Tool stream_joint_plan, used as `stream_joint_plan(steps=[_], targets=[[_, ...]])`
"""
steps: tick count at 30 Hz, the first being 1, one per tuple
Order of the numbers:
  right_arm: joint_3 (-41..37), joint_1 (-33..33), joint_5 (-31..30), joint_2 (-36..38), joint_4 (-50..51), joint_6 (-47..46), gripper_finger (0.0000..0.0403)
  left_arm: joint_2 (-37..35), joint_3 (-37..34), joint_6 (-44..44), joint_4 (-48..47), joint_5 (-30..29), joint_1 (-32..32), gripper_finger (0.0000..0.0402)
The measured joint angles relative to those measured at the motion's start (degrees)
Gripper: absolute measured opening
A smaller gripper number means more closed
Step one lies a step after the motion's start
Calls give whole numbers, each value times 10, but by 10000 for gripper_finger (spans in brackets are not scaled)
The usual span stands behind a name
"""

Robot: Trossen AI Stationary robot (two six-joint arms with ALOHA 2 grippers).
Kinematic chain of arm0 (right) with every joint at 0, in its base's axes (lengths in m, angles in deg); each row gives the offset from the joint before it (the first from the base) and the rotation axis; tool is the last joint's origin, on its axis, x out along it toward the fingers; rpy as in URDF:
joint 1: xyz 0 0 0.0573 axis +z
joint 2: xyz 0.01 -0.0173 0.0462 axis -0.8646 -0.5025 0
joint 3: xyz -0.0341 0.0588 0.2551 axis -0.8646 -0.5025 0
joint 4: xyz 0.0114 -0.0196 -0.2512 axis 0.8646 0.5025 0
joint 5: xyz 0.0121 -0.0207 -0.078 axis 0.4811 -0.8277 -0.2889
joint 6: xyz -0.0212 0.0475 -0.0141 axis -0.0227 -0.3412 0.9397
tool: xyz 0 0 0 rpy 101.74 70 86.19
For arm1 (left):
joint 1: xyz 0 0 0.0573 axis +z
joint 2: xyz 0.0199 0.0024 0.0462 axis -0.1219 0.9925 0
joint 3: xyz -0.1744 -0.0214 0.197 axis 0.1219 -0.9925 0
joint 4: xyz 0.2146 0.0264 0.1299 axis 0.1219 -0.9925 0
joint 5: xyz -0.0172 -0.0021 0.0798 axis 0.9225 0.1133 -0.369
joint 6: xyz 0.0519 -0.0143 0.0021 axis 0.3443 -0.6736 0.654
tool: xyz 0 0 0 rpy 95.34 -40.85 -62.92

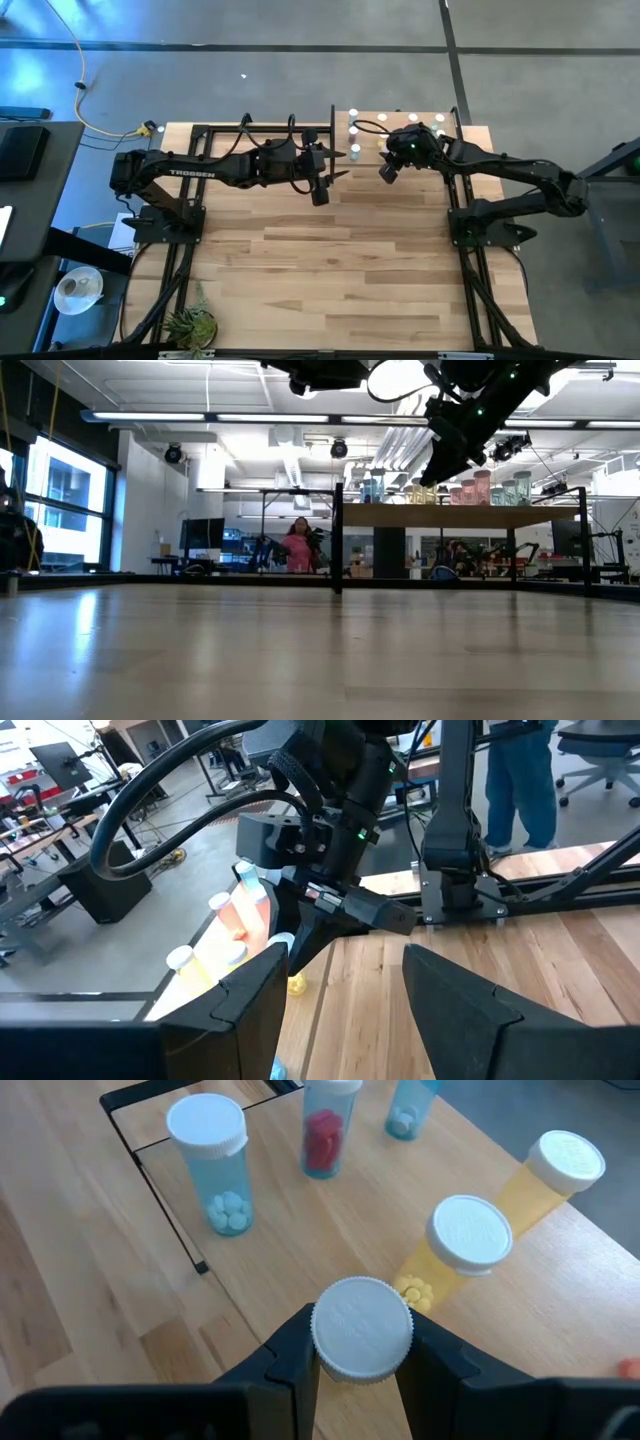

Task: Pick and place medicine bottles onto shelf by color
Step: Put the yellow medicine bottle aligned with the other yellow medicine bottle on the shelf, then return to home position

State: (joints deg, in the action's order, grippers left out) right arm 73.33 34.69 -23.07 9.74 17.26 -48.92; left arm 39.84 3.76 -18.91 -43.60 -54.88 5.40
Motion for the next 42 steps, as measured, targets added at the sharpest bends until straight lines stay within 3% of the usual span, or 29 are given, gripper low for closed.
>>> stream_joint_plan(steps=[15,27,42], targets=[[0,0,-3,0,-1,-11,145,0,0,0,0,0,0,188],[0,0,-3,11,-5,-4,148,0,0,0,0,0,0,188],[0,0,-3,83,-5,15,147,0,0,0,0,-1,0,188]])
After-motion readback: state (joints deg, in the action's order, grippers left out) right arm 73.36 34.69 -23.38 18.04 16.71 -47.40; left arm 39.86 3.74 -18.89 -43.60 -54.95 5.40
